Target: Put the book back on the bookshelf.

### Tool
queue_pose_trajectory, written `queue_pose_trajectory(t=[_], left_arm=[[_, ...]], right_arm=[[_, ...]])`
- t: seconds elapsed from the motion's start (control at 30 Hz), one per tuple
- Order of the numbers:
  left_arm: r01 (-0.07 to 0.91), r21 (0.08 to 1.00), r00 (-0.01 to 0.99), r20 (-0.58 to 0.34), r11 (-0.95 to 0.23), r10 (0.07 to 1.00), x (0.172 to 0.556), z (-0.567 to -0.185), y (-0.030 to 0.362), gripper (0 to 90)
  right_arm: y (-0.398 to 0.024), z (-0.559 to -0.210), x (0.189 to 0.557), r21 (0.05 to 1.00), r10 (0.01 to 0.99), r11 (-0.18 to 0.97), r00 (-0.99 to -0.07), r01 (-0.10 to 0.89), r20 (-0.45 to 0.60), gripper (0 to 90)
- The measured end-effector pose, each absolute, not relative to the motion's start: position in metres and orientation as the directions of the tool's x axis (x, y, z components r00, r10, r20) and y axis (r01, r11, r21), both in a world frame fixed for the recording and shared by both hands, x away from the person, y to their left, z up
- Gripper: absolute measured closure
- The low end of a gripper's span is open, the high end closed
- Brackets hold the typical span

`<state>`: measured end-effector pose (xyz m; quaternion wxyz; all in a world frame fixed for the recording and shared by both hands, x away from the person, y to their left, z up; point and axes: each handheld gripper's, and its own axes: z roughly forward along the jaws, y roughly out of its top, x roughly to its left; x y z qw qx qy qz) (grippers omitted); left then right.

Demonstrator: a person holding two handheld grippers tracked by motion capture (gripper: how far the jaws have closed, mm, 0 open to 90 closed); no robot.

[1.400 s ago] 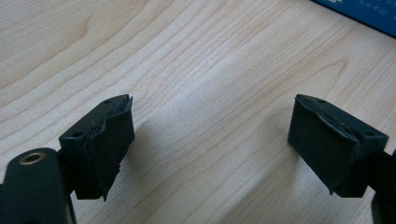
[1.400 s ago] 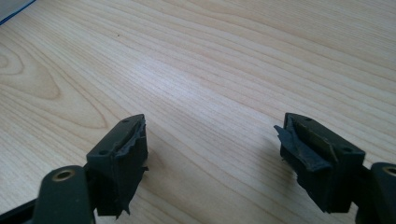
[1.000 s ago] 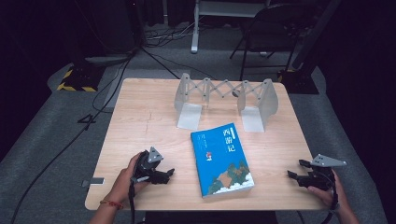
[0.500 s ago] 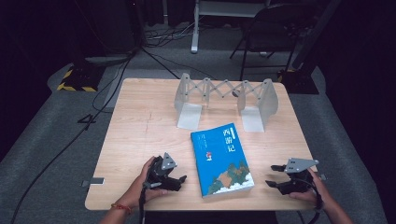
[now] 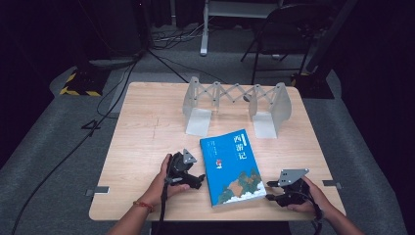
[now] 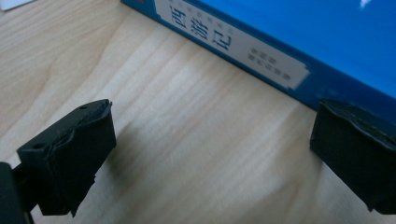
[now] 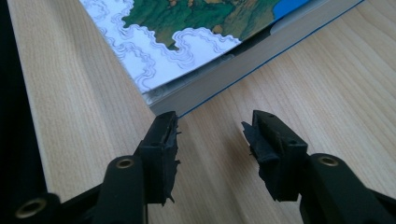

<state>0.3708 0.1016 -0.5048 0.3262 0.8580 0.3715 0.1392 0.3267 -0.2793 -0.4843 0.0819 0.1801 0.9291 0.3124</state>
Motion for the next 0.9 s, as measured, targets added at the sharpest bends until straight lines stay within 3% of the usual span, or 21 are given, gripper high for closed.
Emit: queue_pose_trajectory(t=[0.13, 0.33, 0.57, 0.67, 0.9], left_arm=[[0.562, 0.664, 0.664, -0.008, -0.493, 0.747, 0.381, -0.505, 0.102, 0.6], [0.579, 0.666, 0.639, -0.012, -0.47, 0.769, 0.395, -0.505, 0.104, 0.5], [0.596, 0.664, 0.617, -0.02, -0.451, 0.787, 0.415, -0.505, 0.106, 0.3], [0.589, 0.666, 0.624, -0.015, -0.458, 0.781, 0.413, -0.505, 0.107, 1.1], [0.548, 0.662, 0.681, 0.002, -0.511, 0.732, 0.386, -0.495, 0.109, 19.1]], right_arm=[[-0.282, -0.484, 0.326, 0.617, 0.363, 0.735, -0.932, 0.28, -0.009, 54.6], [-0.284, -0.482, 0.32, 0.634, 0.336, 0.721, -0.941, 0.278, 0.031, 50.1], [-0.273, -0.484, 0.32, 0.629, 0.325, 0.733, -0.946, 0.259, 0.01, 63.1], [-0.27, -0.482, 0.319, 0.624, 0.311, 0.742, -0.95, 0.246, 0.005, 63.5], [-0.273, -0.475, 0.321, 0.662, 0.32, 0.696, -0.946, 0.277, 0.059, 67.5]])
